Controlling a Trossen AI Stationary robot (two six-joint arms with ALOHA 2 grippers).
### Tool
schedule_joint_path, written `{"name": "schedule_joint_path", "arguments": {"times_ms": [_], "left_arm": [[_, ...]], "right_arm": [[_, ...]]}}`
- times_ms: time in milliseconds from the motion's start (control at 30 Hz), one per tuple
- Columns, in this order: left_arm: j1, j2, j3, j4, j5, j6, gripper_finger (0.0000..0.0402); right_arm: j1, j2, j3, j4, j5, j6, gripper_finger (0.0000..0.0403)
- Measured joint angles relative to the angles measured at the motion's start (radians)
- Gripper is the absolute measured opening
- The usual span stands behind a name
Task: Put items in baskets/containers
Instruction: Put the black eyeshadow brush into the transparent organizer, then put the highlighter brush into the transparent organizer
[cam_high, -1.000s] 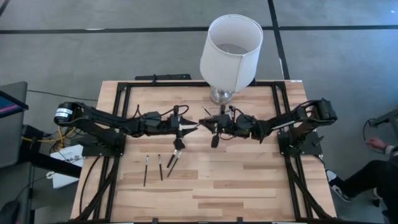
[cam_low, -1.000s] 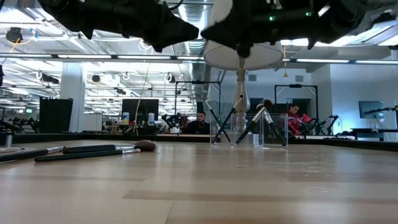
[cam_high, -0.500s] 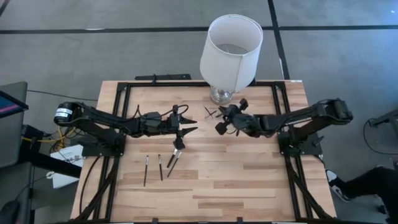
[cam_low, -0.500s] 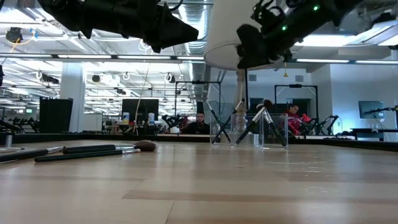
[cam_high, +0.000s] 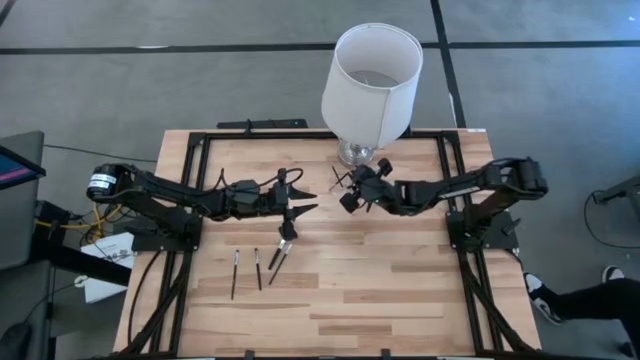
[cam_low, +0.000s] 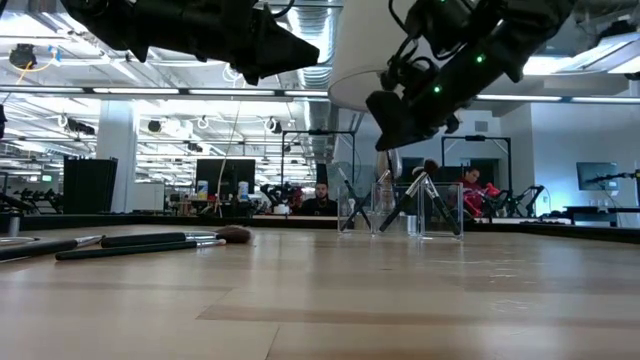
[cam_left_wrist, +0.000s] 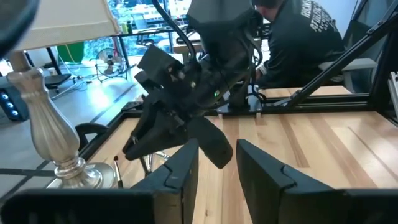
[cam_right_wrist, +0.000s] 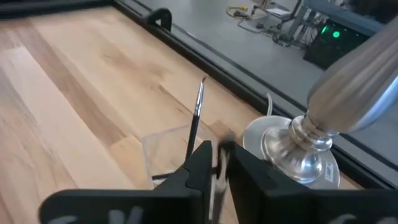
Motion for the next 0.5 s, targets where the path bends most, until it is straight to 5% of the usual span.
{"name": "schedule_joint_path", "arguments": {"times_ms": [300,500], "left_arm": [[-0.001,-0.015,0.0,-0.119,-0.006,-0.071,0.0106],[-0.019,-0.045,0.001,-0.496,-0.16,-0.315,0.0106]], "right_arm": [[0.049,-0.099,0.0,0.002,-0.001,-0.002,0.0071],[0.141,-0.218,0.0,0.021,-0.002,-0.076,0.0073]]}}
